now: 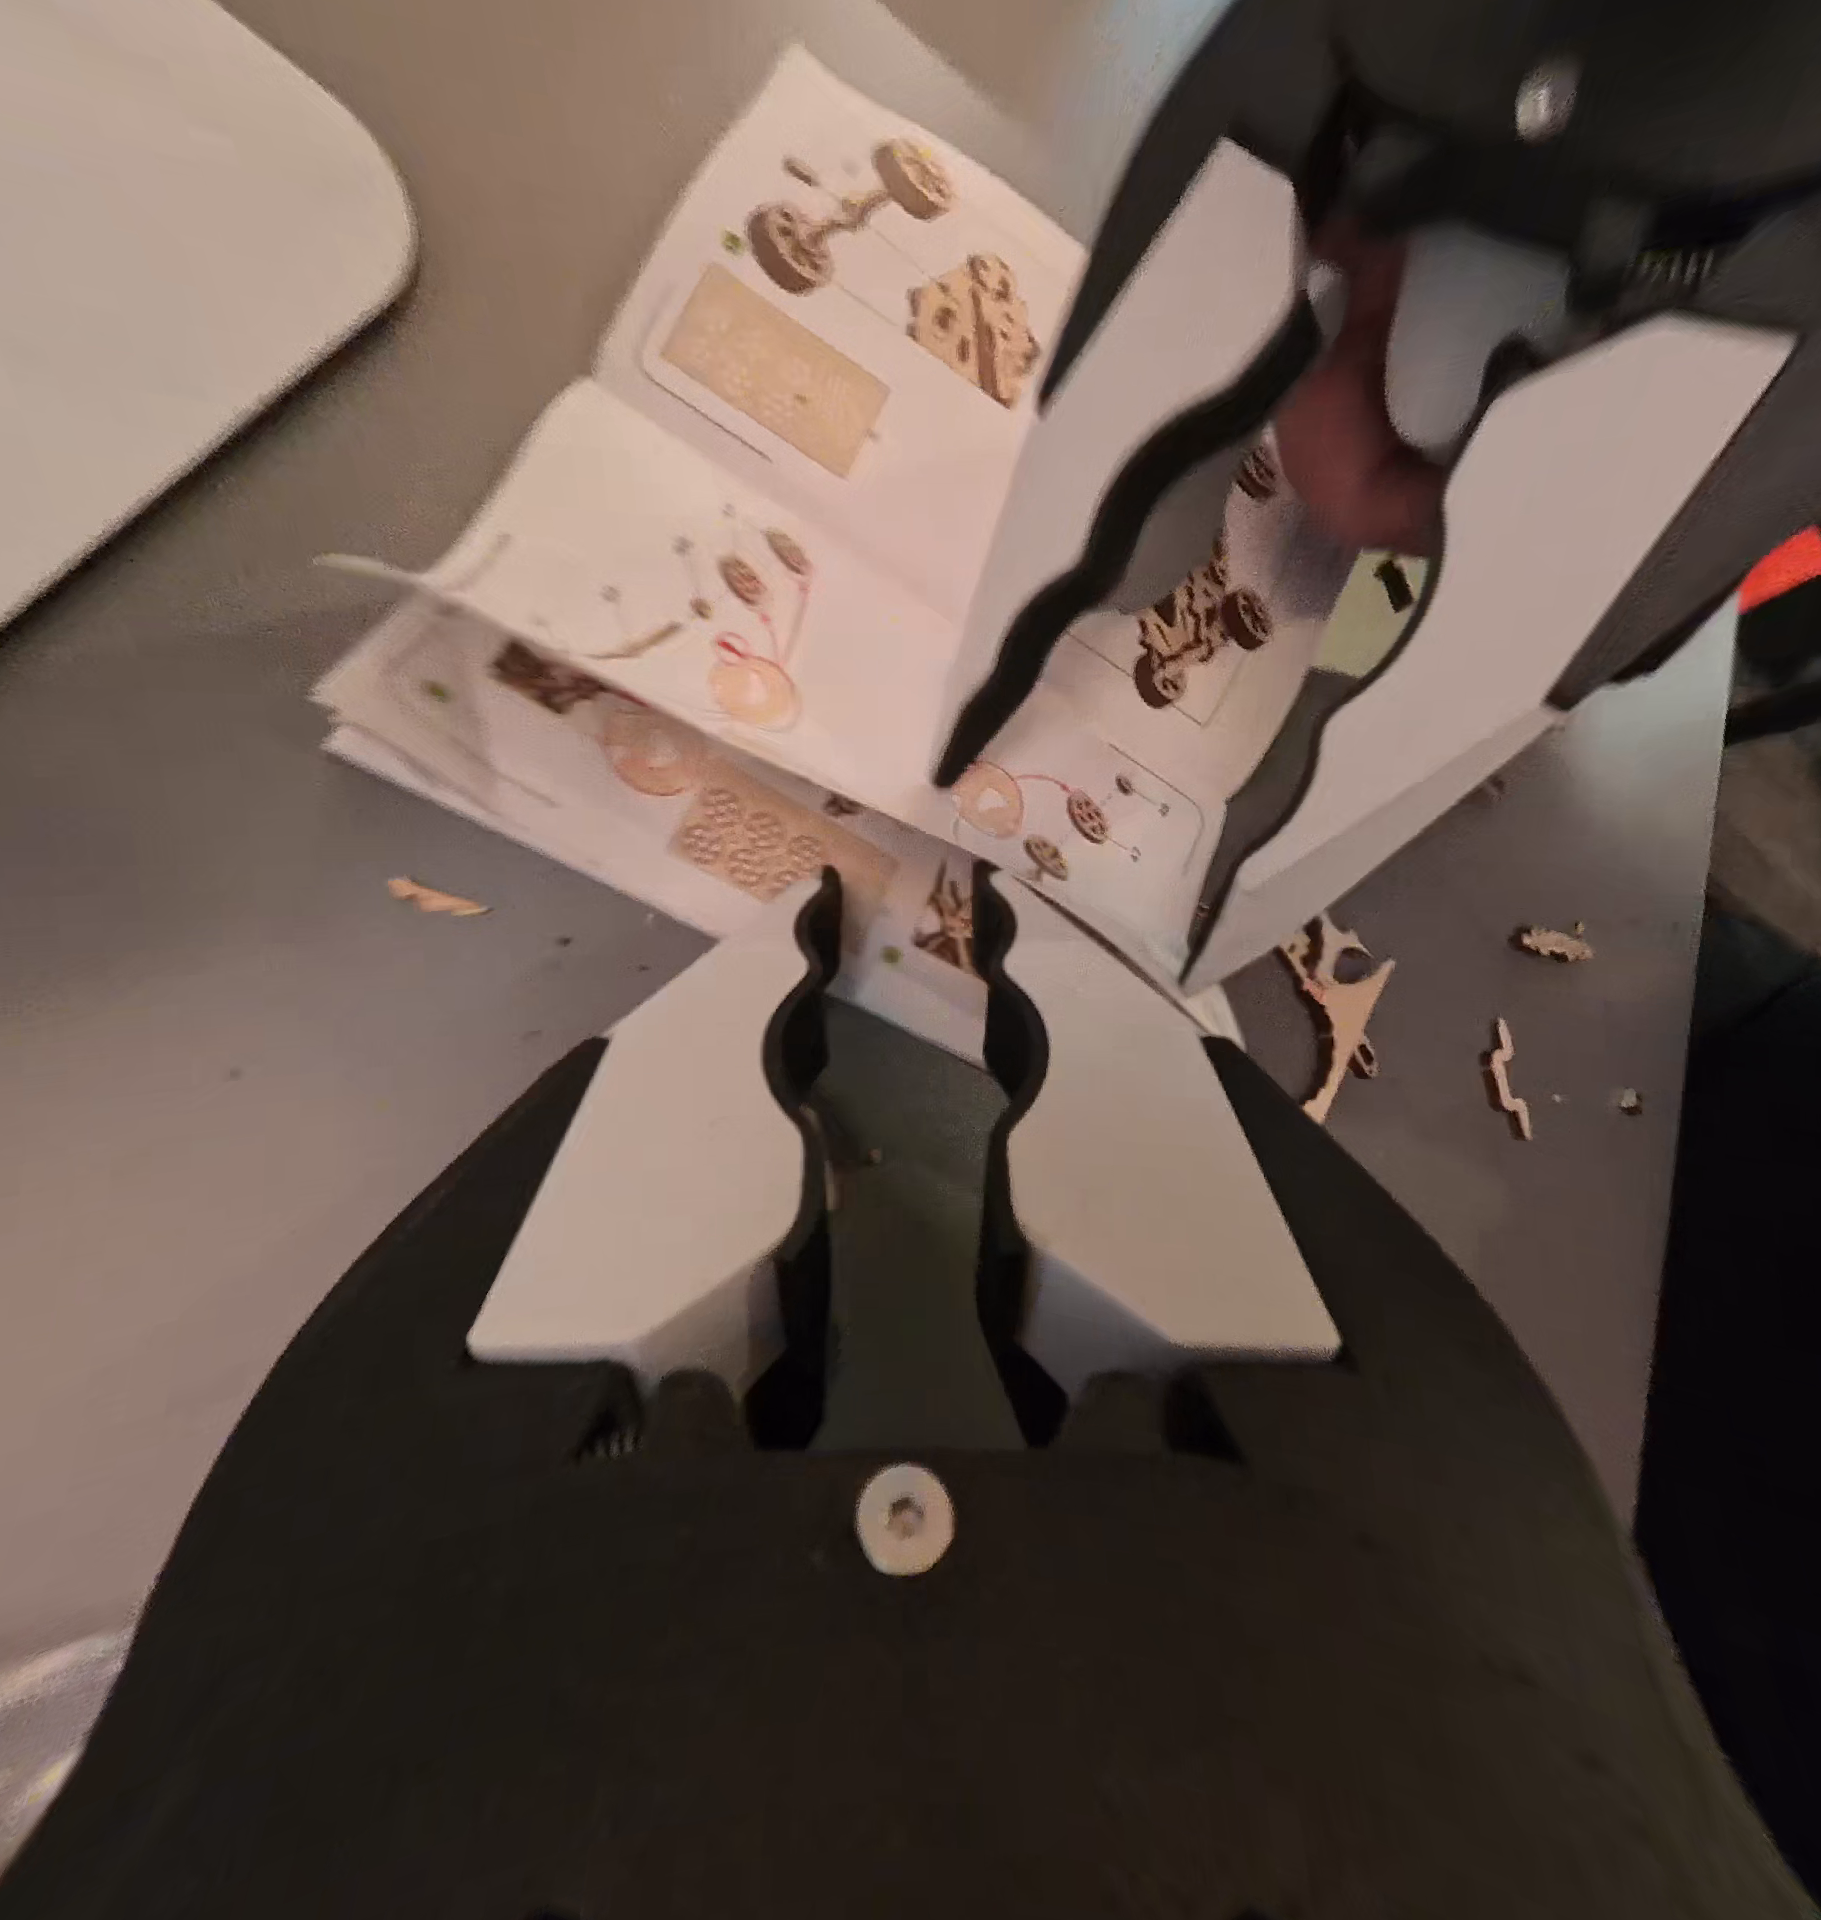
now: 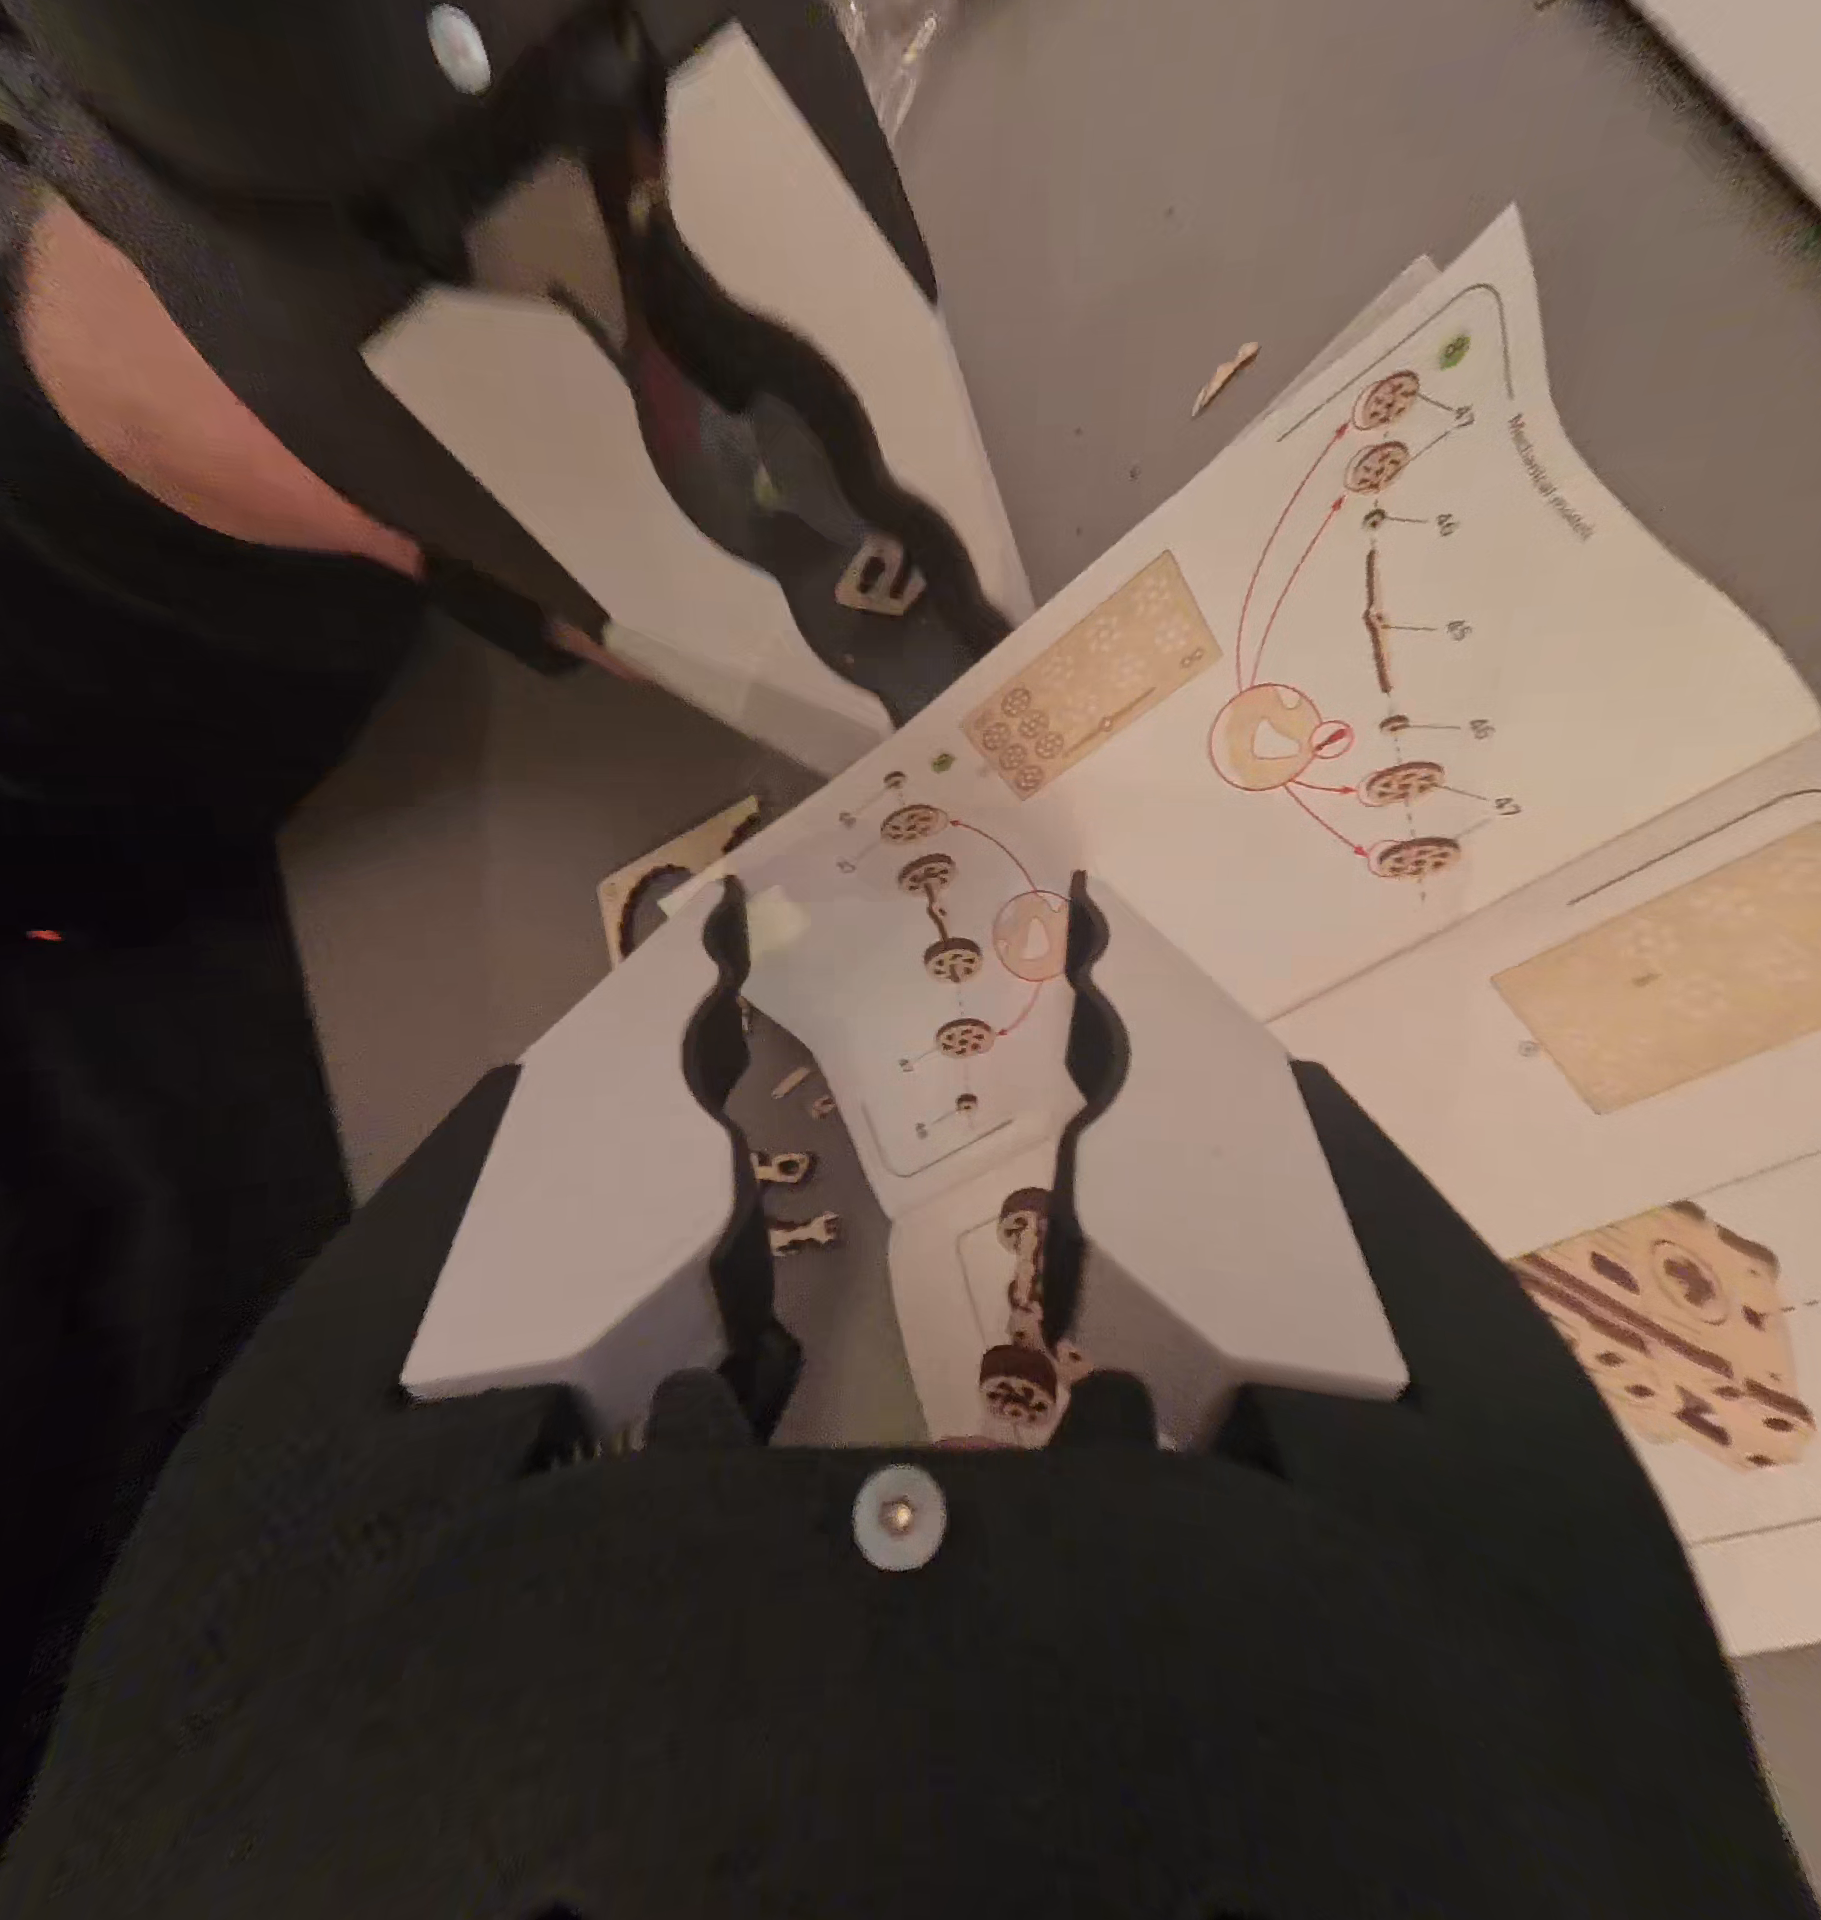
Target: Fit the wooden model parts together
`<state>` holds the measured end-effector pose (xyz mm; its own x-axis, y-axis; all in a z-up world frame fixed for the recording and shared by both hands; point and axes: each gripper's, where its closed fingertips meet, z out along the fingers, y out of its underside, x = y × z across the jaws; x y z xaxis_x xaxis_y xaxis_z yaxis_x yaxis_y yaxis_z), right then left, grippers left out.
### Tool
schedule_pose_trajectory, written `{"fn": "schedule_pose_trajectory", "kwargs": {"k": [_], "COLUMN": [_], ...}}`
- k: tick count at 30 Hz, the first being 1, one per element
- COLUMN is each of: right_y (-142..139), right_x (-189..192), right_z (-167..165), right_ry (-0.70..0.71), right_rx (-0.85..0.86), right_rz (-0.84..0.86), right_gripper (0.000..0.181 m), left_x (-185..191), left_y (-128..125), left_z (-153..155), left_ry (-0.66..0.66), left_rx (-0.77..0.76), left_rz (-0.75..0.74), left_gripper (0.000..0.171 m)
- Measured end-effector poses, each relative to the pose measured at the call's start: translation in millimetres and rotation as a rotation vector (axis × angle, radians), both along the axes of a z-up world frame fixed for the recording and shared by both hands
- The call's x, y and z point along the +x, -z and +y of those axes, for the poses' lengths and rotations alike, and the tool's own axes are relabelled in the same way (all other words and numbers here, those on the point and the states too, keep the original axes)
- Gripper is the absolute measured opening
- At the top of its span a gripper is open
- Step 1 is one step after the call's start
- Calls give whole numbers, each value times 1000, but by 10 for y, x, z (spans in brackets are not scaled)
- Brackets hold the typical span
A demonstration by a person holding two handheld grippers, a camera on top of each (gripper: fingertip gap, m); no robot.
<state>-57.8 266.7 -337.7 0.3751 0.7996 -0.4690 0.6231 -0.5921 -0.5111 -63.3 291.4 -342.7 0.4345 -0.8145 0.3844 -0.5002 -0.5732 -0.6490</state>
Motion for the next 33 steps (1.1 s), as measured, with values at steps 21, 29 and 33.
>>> {"fn": "schedule_pose_trajectory", "kwargs": {"k": [21, 29, 33], "right_y": [160, 167, 147], "right_x": [445, 429, 423], "right_z": [840, 921, 938], "right_ry": [440, 569, 602], "right_rx": [359, 254, 99], "right_rz": [-95, 3, 95], "right_gripper": [0, 0, 0], "left_x": [4, 17, 29], "left_y": [103, 100, 84], "left_z": [198, 223, 225], "left_ry": [-56, -83, -74], "left_rx": [160, 85, 69], "left_rz": [138, 65, 34], "left_gripper": [0, 0, 0]}}
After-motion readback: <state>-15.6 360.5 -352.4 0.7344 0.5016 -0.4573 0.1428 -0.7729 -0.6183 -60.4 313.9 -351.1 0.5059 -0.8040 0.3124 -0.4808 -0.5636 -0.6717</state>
